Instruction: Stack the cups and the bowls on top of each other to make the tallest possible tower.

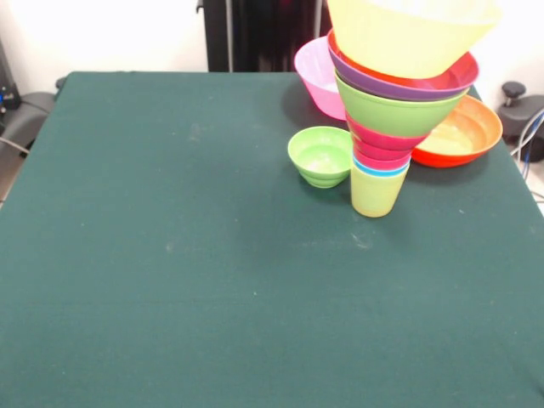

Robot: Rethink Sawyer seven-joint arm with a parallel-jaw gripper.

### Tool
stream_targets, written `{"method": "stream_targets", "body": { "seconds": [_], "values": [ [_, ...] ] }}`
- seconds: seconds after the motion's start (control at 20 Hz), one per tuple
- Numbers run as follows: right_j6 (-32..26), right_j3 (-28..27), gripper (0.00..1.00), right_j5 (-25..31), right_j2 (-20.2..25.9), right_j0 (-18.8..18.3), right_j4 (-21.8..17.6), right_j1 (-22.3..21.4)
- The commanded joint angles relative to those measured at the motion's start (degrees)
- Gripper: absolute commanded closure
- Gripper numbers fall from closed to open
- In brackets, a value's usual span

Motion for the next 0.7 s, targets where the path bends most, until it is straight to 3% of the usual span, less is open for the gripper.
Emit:
{"method": "stream_targets", "body": {
  "seconds": [0.05,0.7],
  "values": [
    [9.4,1.5,1.0,-3.4,-2.1,2.8,-3.1,3.6],
    [9.8,2.2,1.0,-4.4,-3.8,4.6,-3.0,3.5]
  ]
}}
